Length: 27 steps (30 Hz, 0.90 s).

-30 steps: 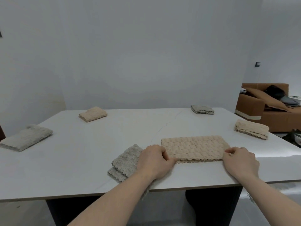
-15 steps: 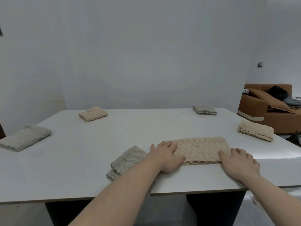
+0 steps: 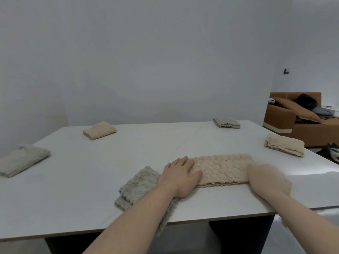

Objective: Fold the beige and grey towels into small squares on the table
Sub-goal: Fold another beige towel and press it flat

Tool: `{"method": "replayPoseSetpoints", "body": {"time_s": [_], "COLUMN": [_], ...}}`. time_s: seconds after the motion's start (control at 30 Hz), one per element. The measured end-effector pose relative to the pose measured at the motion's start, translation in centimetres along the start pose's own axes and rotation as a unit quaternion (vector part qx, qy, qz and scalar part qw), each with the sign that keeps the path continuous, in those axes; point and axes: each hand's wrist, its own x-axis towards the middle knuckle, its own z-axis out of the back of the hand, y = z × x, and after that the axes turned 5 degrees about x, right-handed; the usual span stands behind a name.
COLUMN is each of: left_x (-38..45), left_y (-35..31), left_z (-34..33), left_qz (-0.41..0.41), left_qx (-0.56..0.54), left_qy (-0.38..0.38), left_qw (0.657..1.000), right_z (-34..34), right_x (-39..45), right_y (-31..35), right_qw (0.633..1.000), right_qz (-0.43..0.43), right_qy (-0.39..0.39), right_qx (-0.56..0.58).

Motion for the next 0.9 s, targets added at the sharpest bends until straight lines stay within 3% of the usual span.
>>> {"method": "replayPoseSetpoints", "body": {"time_s": [0.17, 0.43, 0.6, 0.77, 0.9], "left_x": [0.5, 0.4, 0.3, 0.2, 0.0], "left_y": [0.1, 0.0, 0.1, 0.4, 1.0], "left_z": [-0.3, -0.2, -0.3, -0.4, -0.4], "left_qz": [0.011, 0.008, 0.005, 0.013, 0.03], "left_qx": [0.027, 0.031, 0.022, -0.083, -0.166], "left_qy": [0.025, 0.02, 0.016, -0.073, -0.126], "left_qw": [0.999, 0.999, 1.0, 0.994, 0.978], "right_z": [0.4, 1.0, 2.8, 5.4, 5.1], "right_x": [-0.1, -0.6, -0.3, -1.1, -2.4], "right_y": [-0.2, -0.3, 1.0, 5.5, 8.3], "right_qw": [1.0, 0.993, 0.959, 0.916, 0.907], "right_qz": [0.003, -0.002, -0.006, 0.051, 0.117], "right_qy": [0.002, -0.008, 0.009, -0.006, 0.007], "right_qx": [0.006, 0.116, 0.283, 0.399, 0.404]}}
